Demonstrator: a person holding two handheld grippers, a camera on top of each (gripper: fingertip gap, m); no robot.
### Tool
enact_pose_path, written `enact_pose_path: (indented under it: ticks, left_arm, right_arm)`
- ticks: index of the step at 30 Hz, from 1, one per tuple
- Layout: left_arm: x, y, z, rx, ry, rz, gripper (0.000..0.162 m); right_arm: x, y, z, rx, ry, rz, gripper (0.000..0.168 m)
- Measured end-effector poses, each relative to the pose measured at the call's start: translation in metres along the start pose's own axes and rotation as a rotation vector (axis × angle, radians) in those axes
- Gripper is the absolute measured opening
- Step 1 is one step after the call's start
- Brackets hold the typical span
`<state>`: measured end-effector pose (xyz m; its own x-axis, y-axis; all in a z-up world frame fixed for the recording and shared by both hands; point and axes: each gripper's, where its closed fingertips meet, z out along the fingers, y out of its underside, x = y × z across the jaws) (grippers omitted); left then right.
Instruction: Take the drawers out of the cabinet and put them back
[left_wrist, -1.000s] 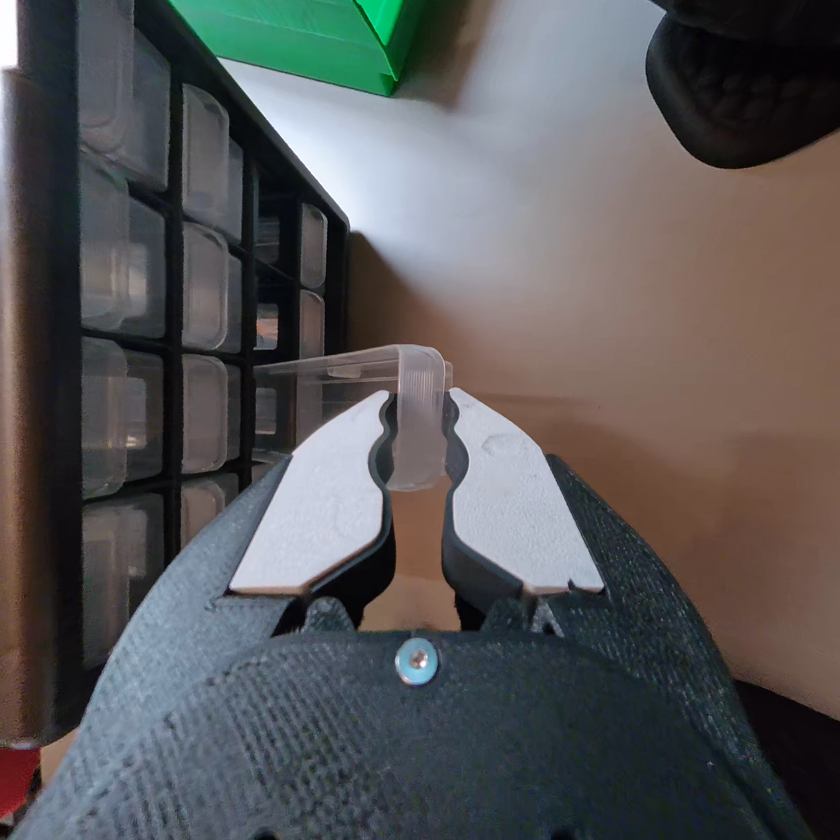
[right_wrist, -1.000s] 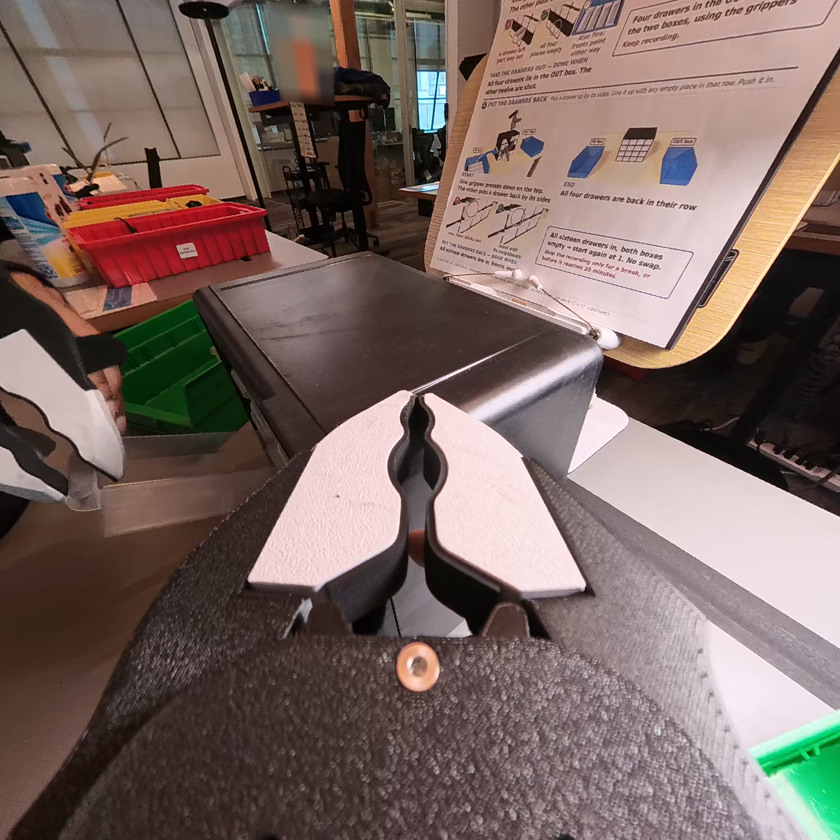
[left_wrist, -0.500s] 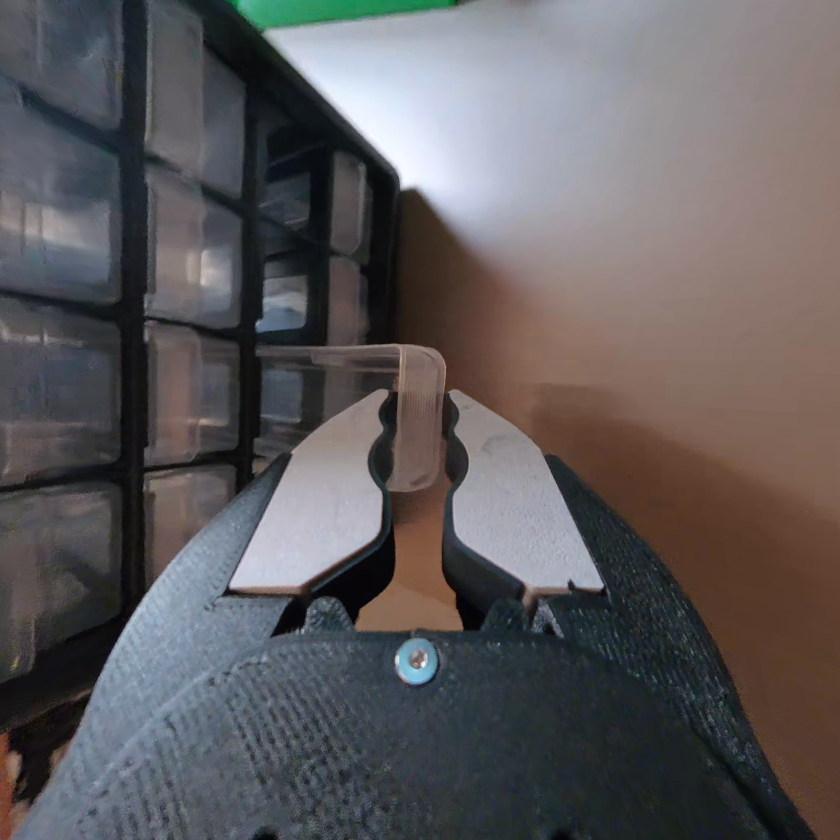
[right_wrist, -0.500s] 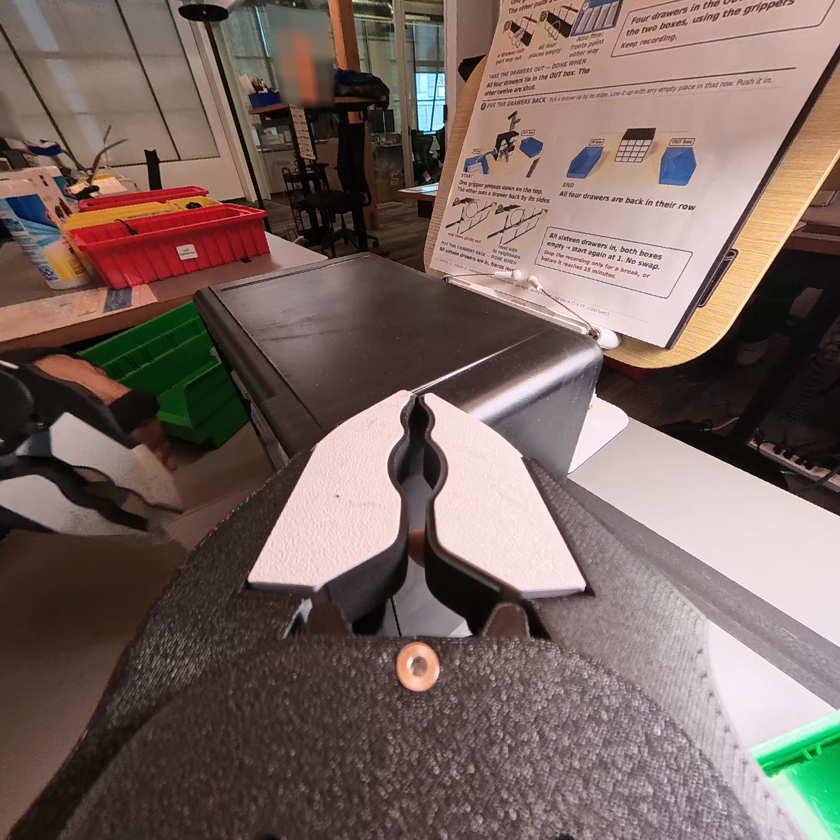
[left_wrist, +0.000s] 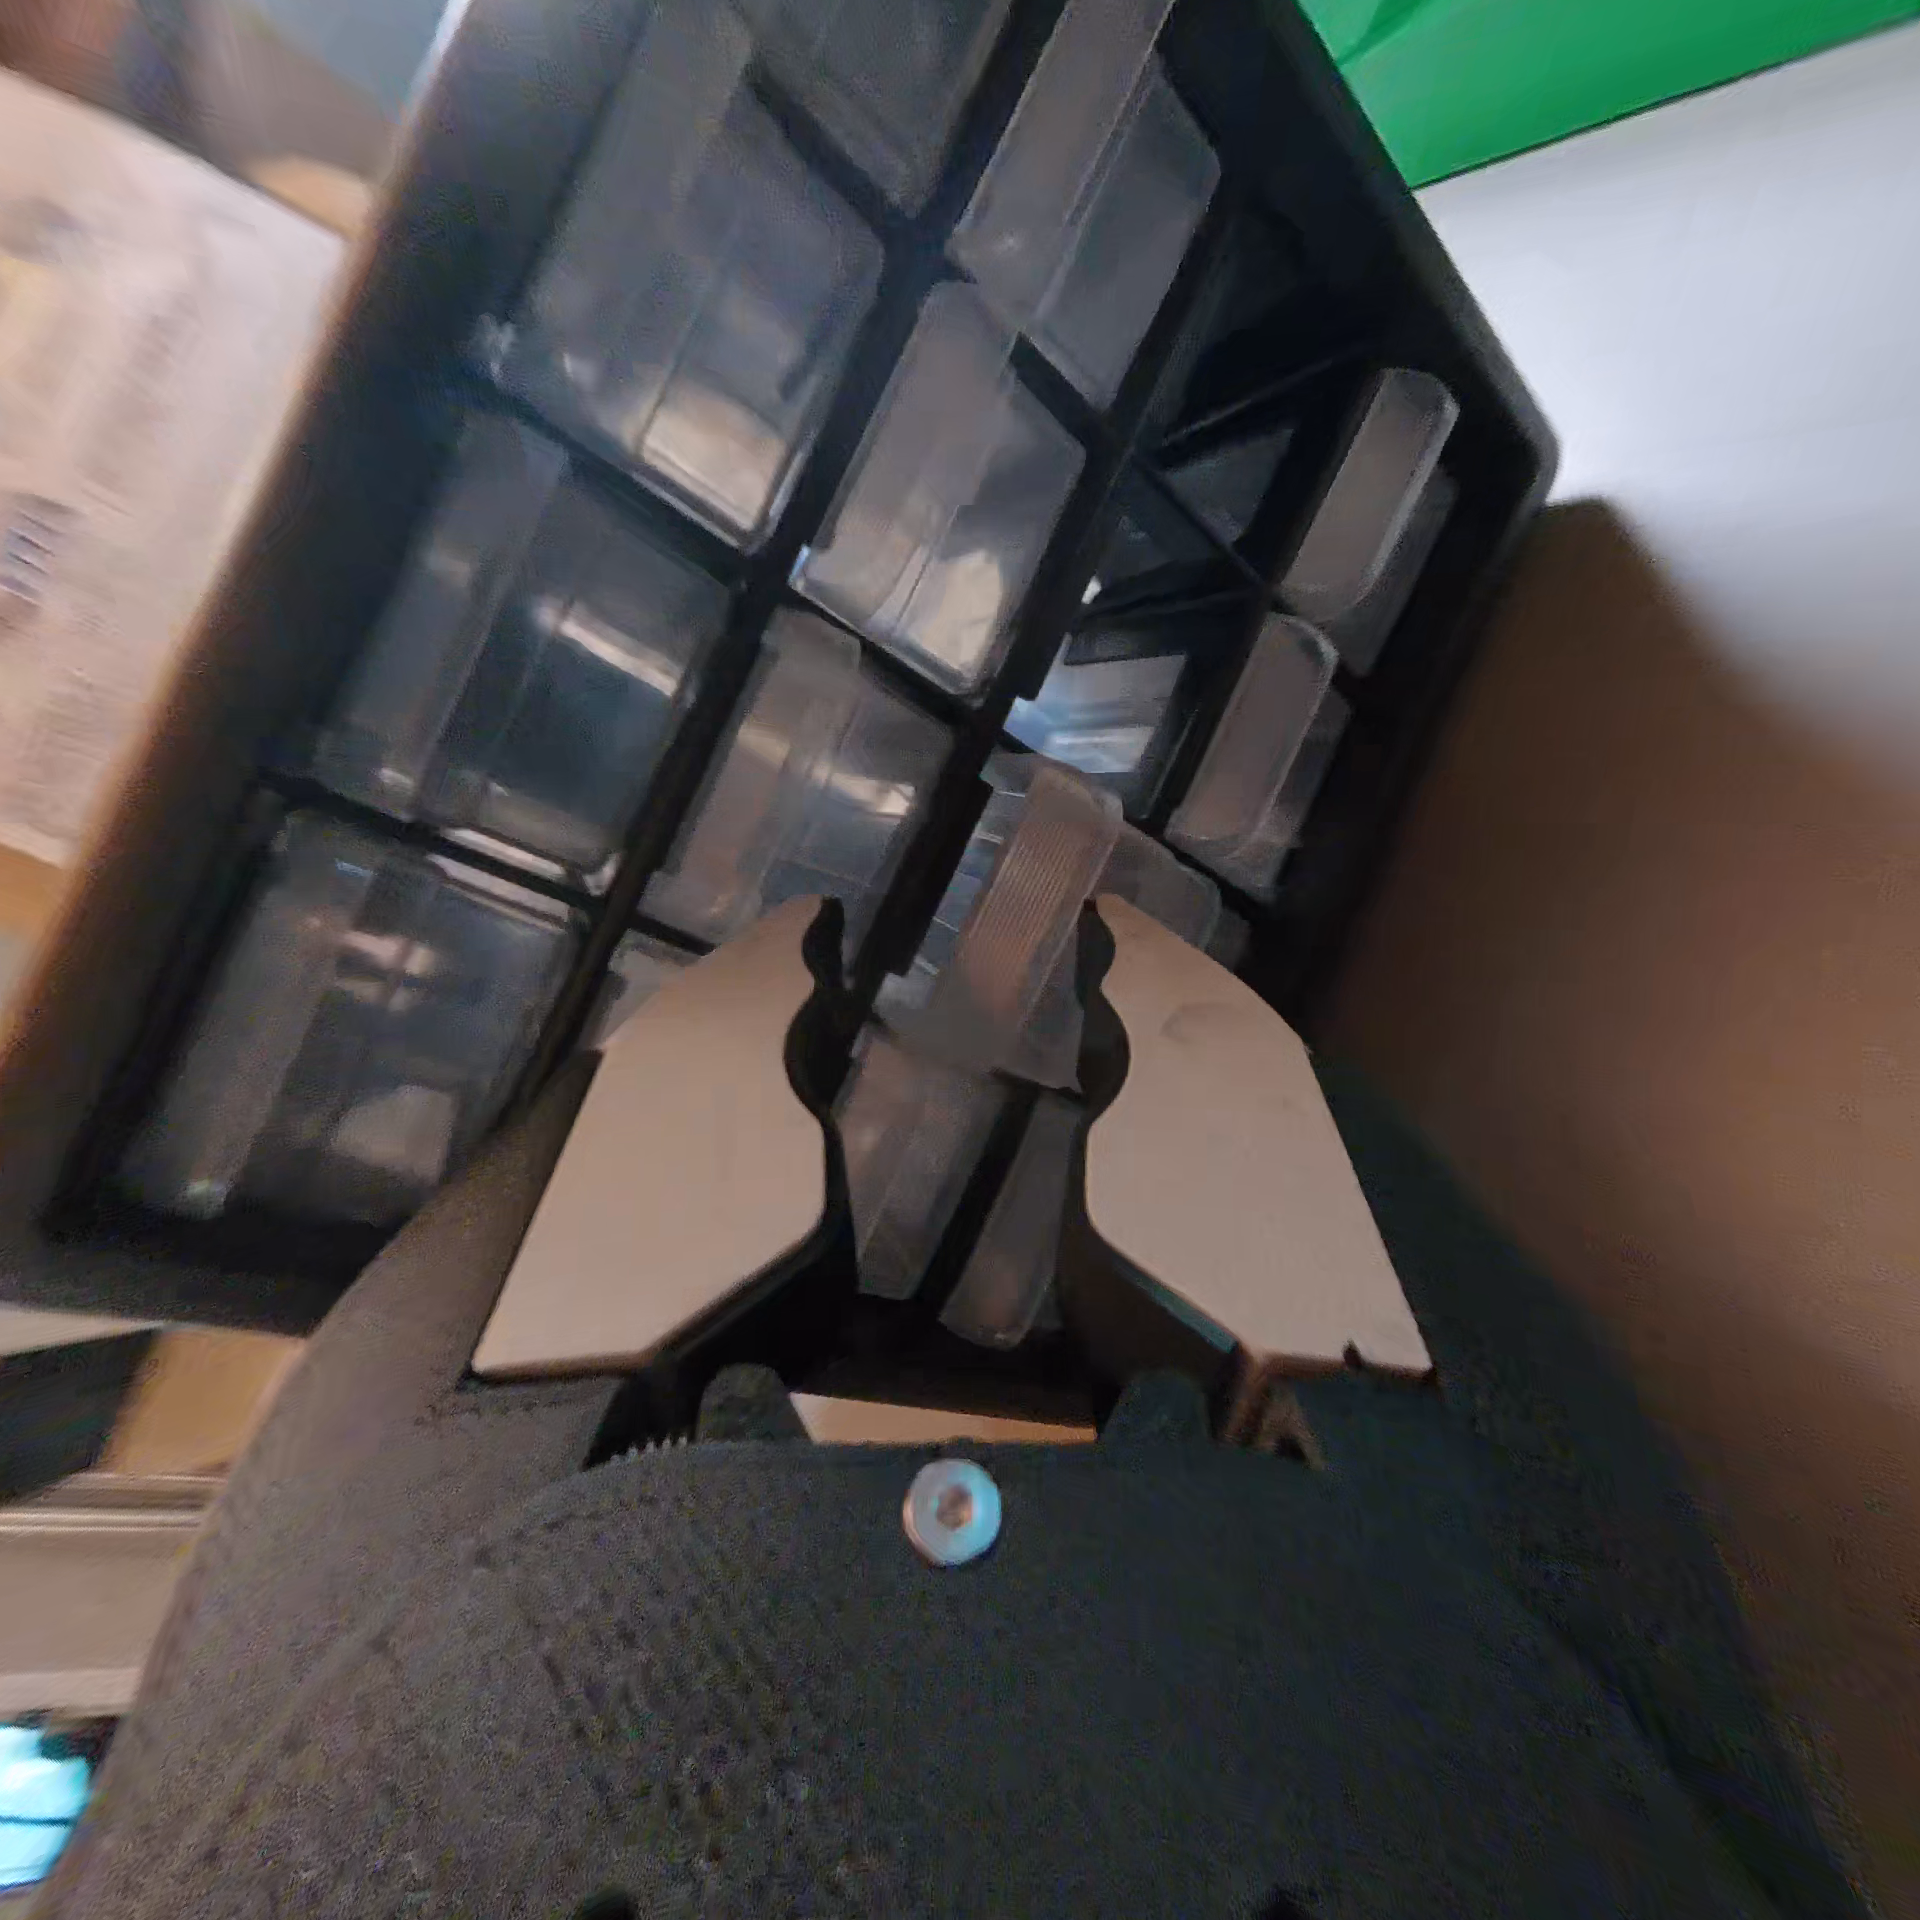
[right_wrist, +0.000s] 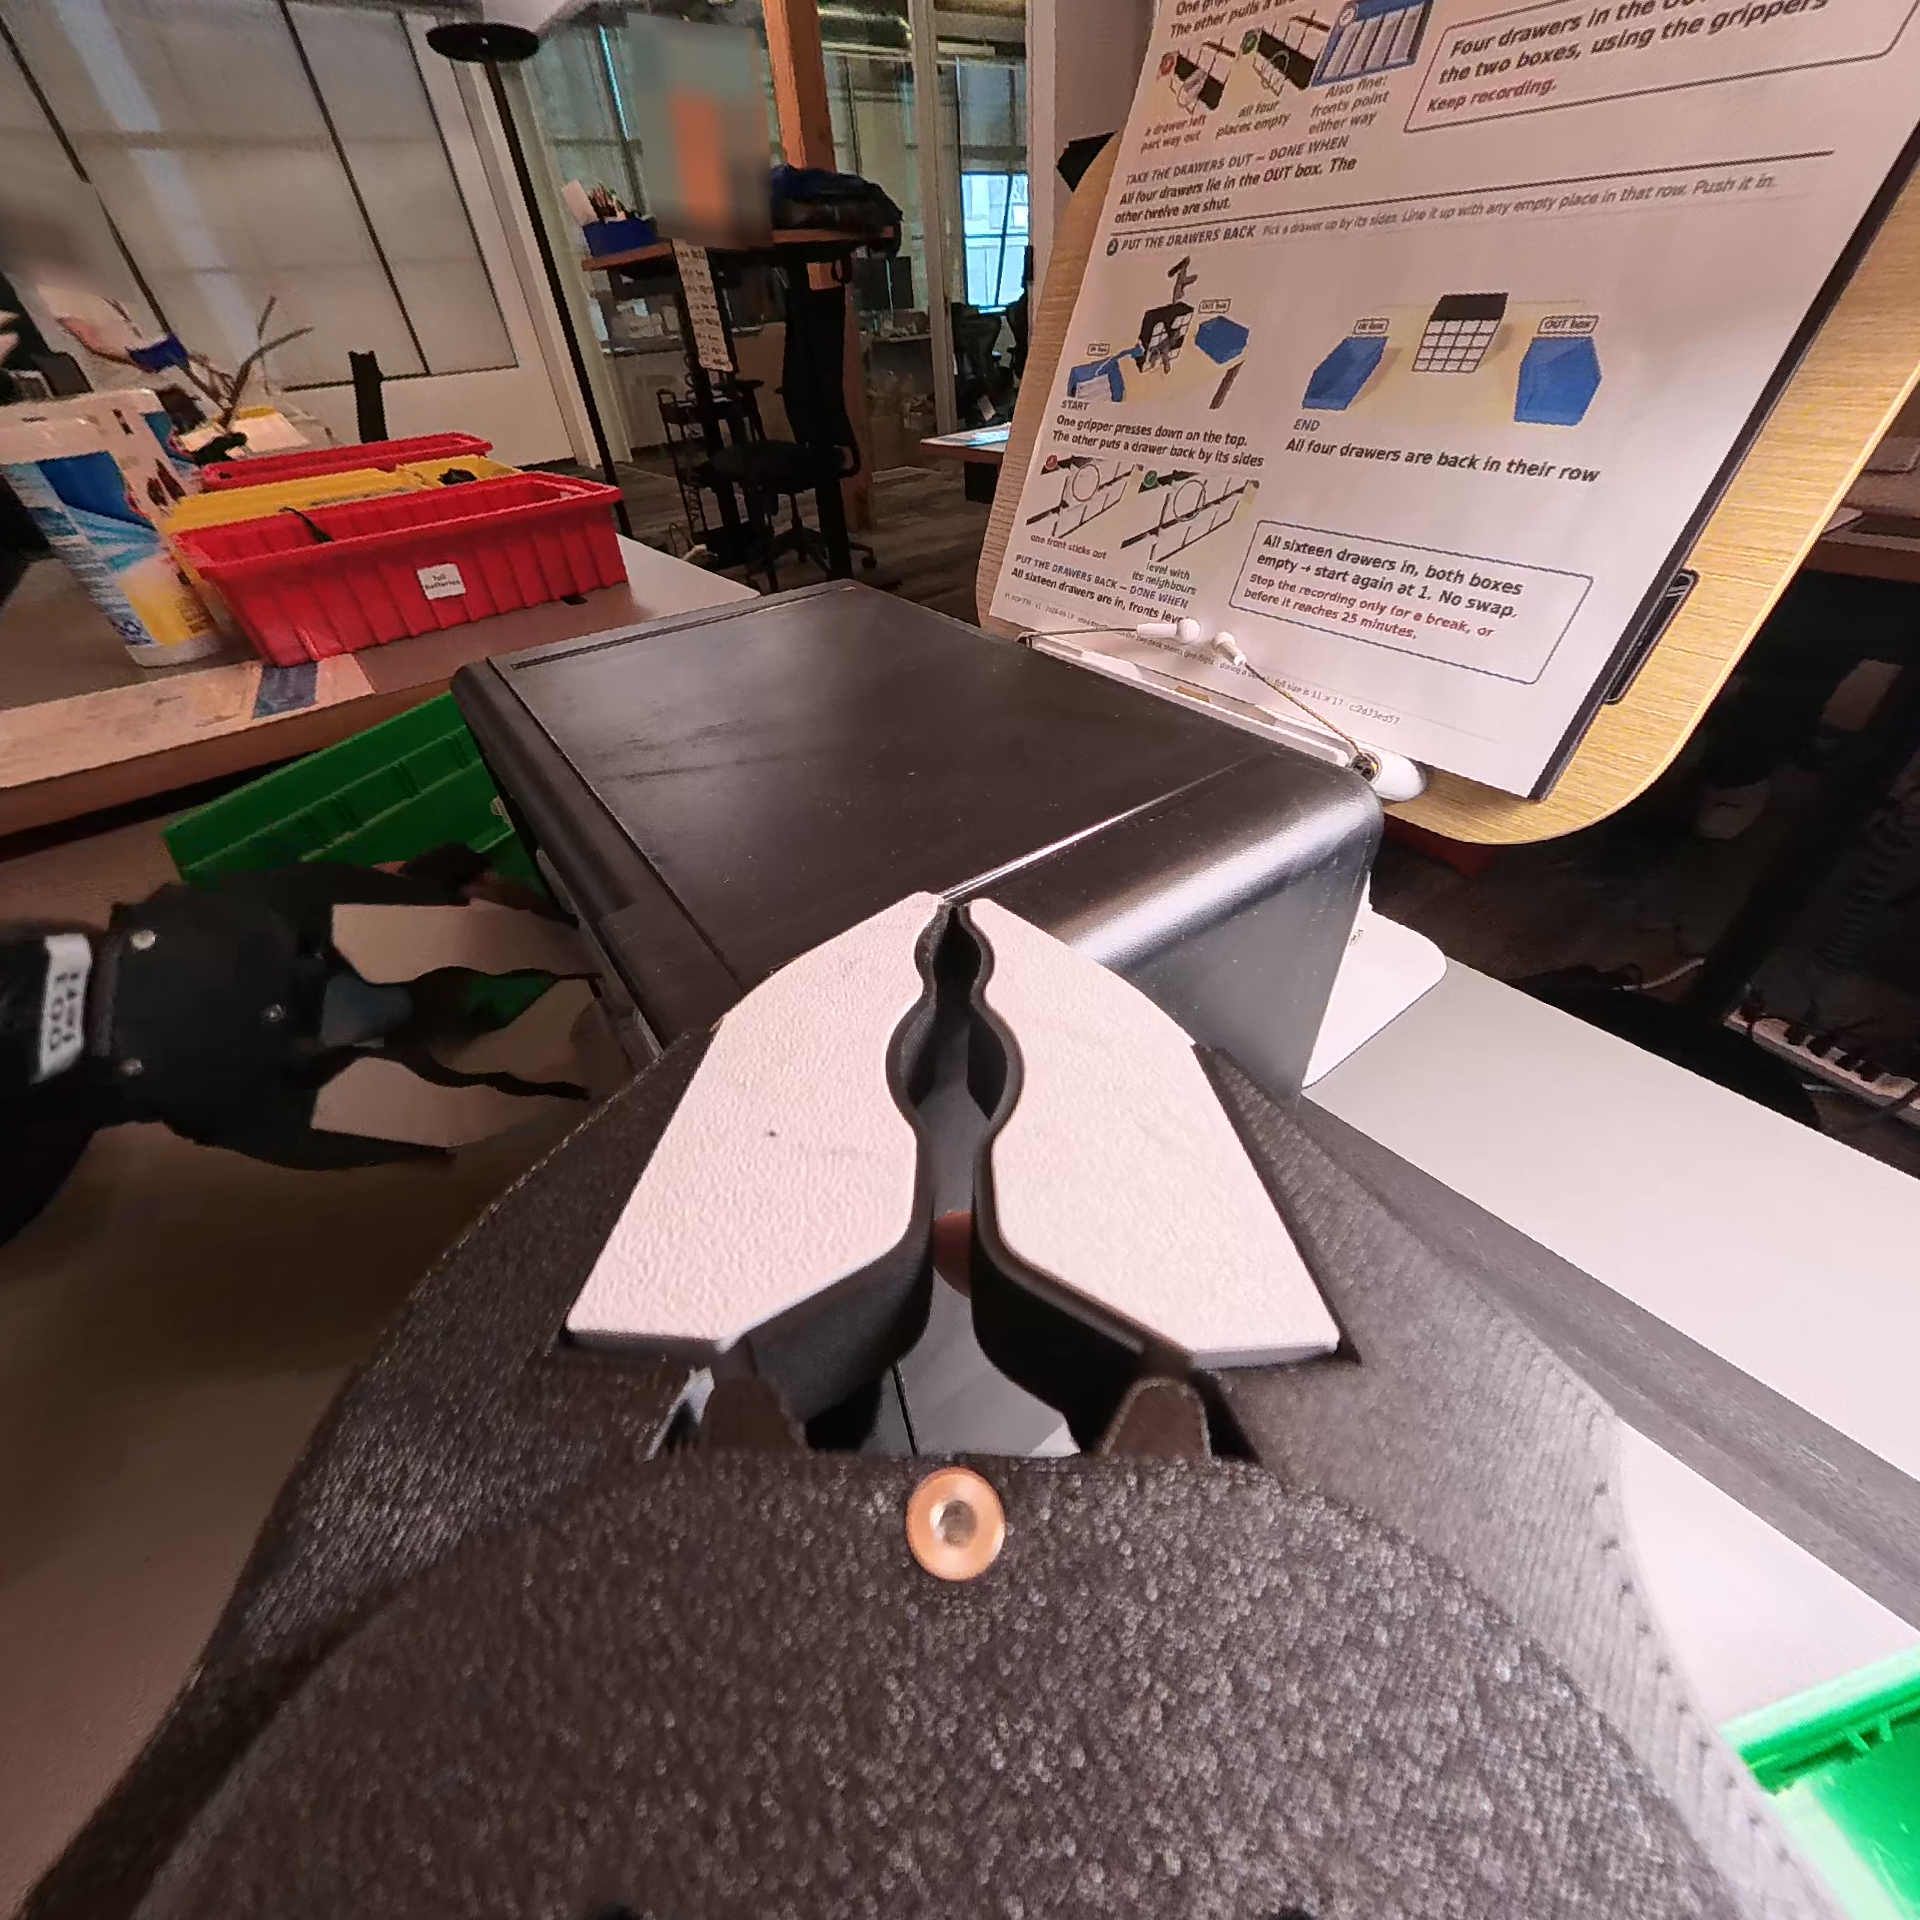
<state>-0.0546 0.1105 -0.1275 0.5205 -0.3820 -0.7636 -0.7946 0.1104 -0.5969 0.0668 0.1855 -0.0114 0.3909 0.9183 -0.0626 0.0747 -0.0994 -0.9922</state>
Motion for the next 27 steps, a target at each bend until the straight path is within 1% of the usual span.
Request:
enact_pose_path:
  ticks: [2,3,5,6,10,14,17,23,26,27]
  left_arm:
    - [-0.001,-0.002,-0.004,0.058,-0.117,0.134,0.037]
    - [0.001,-0.003,-0.006,0.083,-0.165,0.206,0.03]
    - [0.008,-0.004,-0.008,0.125,-0.218,0.304,0.016]
    - [0.011,-0.004,-0.008,0.139,-0.23,0.323,0.014]
    - [0.011,-0.003,-0.008,0.151,-0.252,0.33,0.013]
    - [0.011,-0.001,-0.006,0.135,-0.284,0.426,0.012]
    - [0.008,0.001,-0.001,0.082,-0.287,0.452,0.011]
    - [0.001,0.005,0.013,-0.087,-0.273,0.46,0.012]
    - [0.001,0.006,0.012,-0.096,-0.263,0.45,0.013]
    - [0.001,0.007,0.011,-0.099,-0.252,0.443,0.015]
  right_arm:
    - [0.0,0.0,0.0,0.001,-0.001,0.0,0.0]
    - [0.0,0.0,0.0,0.001,0.0,0.0,0.0]
    - [0.0,0.0,0.0,0.001,0.001,0.0,0.0]
    - [0.0,0.0,0.0,0.001,0.001,0.0,0.0]
    - [0.0,0.0,0.0,0.003,0.0,0.002,0.0]
    - [0.0,0.0,0.0,0.005,-0.002,0.005,0.0]
    - [0.0,0.0,0.0,0.005,-0.001,0.005,0.0]
    - [0.0,0.0,0.0,0.006,0.002,0.006,0.0]
    - [0.0,0.0,0.0,0.004,0.0,0.005,0.0]
    - [0.0,0.0,0.0,0.004,0.001,0.004,0.0]
